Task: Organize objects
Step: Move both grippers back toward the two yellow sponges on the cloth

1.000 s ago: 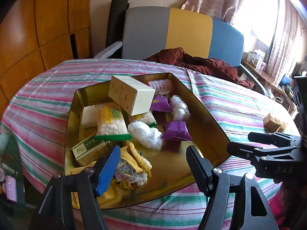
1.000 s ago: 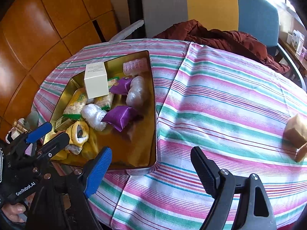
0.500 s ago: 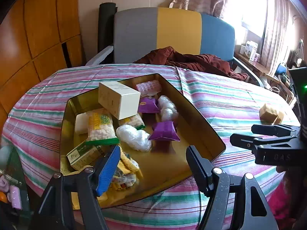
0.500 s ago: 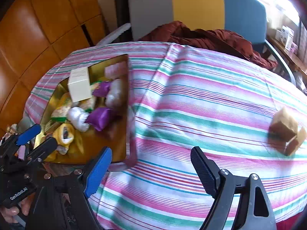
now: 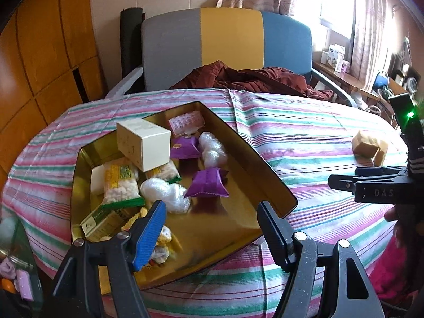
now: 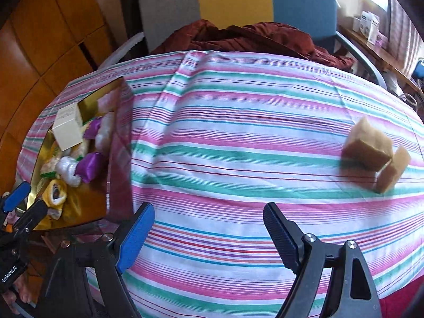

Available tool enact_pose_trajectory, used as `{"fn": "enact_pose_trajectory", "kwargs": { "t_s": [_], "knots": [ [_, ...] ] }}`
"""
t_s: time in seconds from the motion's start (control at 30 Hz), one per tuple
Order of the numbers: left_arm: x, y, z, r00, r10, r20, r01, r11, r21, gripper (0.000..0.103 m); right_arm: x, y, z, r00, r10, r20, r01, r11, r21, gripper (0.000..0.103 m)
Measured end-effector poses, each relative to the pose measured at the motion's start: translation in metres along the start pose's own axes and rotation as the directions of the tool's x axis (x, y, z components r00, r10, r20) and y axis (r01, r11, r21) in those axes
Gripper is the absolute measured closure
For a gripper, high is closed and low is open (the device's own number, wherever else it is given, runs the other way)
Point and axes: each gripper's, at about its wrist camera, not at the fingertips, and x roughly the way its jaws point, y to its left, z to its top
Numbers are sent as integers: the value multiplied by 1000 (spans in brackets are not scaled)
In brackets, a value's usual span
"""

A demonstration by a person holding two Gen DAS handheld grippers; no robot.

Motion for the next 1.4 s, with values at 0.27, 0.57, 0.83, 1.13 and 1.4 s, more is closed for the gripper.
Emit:
{"fn": "enact_pose_trajectory", "kwargs": {
  "t_s": [0.27, 0.57, 0.83, 1.13, 1.4],
  "knots": [
    [4, -20, 9, 1000, -9, 12, 8, 998, 60, 31, -3, -27, 0, 999, -43, -4, 43, 998, 34, 17],
    [10, -48, 21, 999, -44, 18, 42, 992, 117, 31, -17, -83, 7, 991, -135, 9, 133, 983, 127, 17],
    [19, -73, 31, 997, -73, 13, 70, 983, 169, 31, -35, -134, 23, 972, -233, 42, 219, 953, 208, 17],
    [34, -98, 35, 995, -95, -19, 97, 972, 214, 31, -31, -205, 31, 959, -276, 58, 237, 901, 364, 17],
    [53, -126, 40, 989, -131, -69, 144, 960, 239, 31, -31, -246, 17, 973, -225, 59, 156, 819, 553, 17]
  ]
}}
